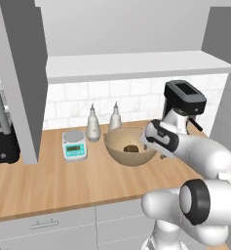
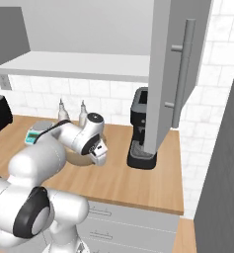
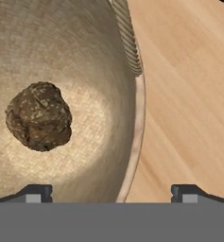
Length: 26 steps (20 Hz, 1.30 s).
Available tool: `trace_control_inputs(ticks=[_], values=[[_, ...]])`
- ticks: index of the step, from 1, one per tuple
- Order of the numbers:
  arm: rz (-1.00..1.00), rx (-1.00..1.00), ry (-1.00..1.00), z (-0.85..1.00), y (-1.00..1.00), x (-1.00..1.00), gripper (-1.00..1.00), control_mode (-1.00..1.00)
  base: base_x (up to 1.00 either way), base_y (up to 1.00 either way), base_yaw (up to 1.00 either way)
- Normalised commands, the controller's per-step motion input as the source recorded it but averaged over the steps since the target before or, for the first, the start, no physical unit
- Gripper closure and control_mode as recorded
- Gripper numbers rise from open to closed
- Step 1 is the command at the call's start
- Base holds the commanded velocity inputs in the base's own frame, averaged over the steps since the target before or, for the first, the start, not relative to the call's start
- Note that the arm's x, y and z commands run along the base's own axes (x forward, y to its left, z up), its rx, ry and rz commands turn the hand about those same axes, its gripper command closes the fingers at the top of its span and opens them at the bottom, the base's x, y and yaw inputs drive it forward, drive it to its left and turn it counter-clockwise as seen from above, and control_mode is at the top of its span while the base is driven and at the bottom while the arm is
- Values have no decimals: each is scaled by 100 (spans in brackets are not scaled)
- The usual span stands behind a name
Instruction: Open the cabinet, pick up the bread from the cabinet and place it in the basket. Then move the basket to the dining counter.
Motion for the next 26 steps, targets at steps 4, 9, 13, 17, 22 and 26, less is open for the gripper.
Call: trace_control_inputs(ticks=[4, 9, 13, 17, 22, 26], values=[[0, 0, 0, -14, 15, 0, -100, -100, 0, 0, 0], [0, 0, 0, -15, 17, 0, 100, -100, 0, 0, 0], [0, 0, 0, -16, 10, 0, 100, -100, 0, 0, 0], [0, 0, 0, -7, 1, -1, 100, -100, 0, 0, 0], [-6, 0, -9, 29, 3, -35, 100, -100, 0, 0, 0], [-17, 0, -15, 72, 4, -27, 100, -100, 0, 0, 0]])
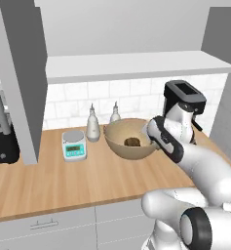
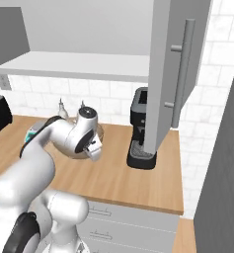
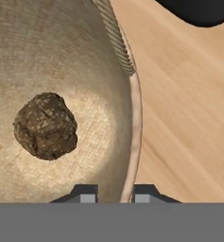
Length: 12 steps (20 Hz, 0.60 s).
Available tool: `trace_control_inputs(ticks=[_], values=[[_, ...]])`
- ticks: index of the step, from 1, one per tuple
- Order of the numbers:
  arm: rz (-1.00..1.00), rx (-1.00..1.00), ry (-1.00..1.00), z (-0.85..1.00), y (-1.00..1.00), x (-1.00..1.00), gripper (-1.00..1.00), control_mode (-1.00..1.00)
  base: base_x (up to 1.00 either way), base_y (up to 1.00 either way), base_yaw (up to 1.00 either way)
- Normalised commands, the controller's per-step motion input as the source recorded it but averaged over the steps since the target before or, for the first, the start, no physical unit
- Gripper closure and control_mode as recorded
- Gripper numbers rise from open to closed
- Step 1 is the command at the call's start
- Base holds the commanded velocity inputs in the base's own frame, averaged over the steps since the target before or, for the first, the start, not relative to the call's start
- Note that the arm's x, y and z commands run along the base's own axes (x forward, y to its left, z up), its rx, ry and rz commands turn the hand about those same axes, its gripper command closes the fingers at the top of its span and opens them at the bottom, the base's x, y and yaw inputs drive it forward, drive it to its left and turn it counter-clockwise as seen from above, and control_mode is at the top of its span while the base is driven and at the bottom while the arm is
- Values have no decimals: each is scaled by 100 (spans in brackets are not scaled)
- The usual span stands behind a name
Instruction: Open the cabinet, pick up the bread from the cabinet and place it in the basket. Then move the basket to the dining counter.
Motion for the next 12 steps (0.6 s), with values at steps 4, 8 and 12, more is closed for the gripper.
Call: trace_control_inputs(ticks=[4, 8, 12], values=[[-17, 0, -12, 66, 1, -31, 100, -100, 0, 0, 0], [-17, 0, -2, 77, 5, -31, 100, -100, 0, 0, 0], [-14, 0, 0, 84, 5, -42, 100, -100, 0, 0, 0]])
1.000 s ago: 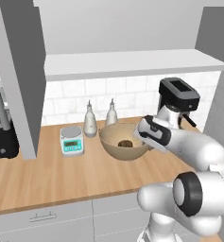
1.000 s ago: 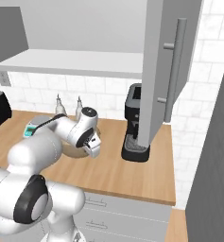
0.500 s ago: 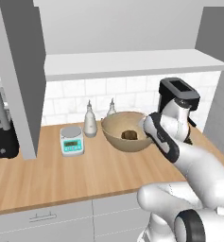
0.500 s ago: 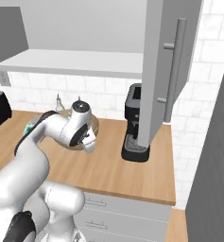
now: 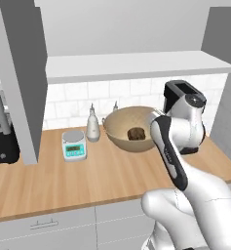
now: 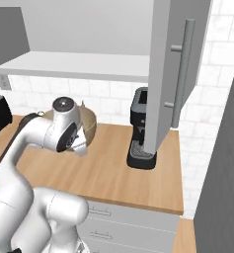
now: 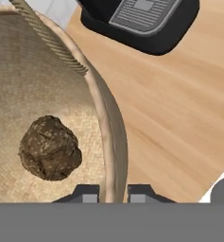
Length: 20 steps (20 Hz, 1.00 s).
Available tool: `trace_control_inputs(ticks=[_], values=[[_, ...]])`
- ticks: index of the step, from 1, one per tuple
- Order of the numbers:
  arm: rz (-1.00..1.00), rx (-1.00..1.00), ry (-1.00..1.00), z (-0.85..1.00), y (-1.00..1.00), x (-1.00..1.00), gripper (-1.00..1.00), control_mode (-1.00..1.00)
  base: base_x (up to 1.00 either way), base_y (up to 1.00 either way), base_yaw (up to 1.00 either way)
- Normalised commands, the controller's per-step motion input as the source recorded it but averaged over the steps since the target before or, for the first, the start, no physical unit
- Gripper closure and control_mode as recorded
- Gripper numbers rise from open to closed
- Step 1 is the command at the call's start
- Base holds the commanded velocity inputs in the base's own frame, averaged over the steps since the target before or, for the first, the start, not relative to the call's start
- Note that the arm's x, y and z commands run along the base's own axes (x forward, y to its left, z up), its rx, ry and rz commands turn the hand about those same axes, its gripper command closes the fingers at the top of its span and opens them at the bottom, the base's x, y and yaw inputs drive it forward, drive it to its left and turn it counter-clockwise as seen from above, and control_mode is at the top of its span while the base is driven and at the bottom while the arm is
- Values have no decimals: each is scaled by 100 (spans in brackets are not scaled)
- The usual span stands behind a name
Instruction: Open the cabinet, pick up the bread from the cabinet and place it in the basket. Then move the basket to the dining counter.
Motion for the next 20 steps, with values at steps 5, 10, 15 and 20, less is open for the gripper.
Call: trace_control_inputs(ticks=[5, 10, 15, 20], values=[[-9, 0, 0, 55, 2, -55, 100, -100, 0, 0, 0], [-6, 6, 0, 11, 0, -56, 100, -100, 0, 0, 0], [-10, 16, 0, 1, 0, -23, 100, -100, 0, 0, 0], [-11, 9, 4, 0, 0, -1, 100, -100, 0, 0, 0]])
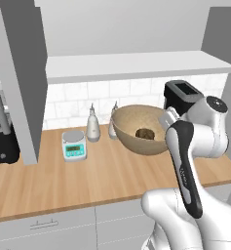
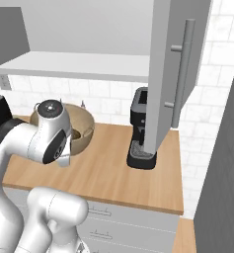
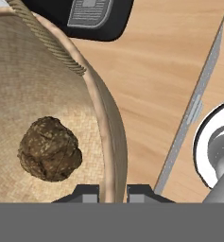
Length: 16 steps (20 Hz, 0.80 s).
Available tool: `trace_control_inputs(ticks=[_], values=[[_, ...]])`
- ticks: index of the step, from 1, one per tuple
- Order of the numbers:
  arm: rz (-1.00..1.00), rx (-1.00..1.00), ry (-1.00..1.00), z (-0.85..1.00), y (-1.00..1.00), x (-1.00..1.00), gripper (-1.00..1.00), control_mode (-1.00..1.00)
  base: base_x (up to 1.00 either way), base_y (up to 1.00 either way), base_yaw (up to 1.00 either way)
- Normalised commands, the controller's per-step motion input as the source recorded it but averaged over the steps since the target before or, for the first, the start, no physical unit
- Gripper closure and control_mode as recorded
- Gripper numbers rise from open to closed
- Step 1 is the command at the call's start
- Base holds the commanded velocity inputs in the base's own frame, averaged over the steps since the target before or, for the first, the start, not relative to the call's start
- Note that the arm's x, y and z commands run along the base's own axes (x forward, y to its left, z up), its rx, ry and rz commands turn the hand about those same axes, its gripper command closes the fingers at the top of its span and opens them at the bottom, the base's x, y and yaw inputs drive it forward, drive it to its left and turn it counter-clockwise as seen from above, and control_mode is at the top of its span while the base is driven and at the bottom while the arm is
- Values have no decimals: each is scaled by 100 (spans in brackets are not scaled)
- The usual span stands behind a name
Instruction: Open the cabinet, pick up the bread from the cabinet and place it in the basket. Then move the basket to the dining counter.
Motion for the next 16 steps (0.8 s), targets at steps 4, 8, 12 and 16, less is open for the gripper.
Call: trace_control_inputs(ticks=[4, 8, 12, 16], values=[[-5, 0, 5, 0, 0, 0, 100, -100, 0, 0, 0], [0, 0, 0, 0, 0, 0, 100, -100, 0, 0, 0], [0, 0, 0, 0, 0, 0, 100, -100, 0, 0, 0], [0, 0, 0, -4, 0, -10, 100, 100, -29, 6, 0]])
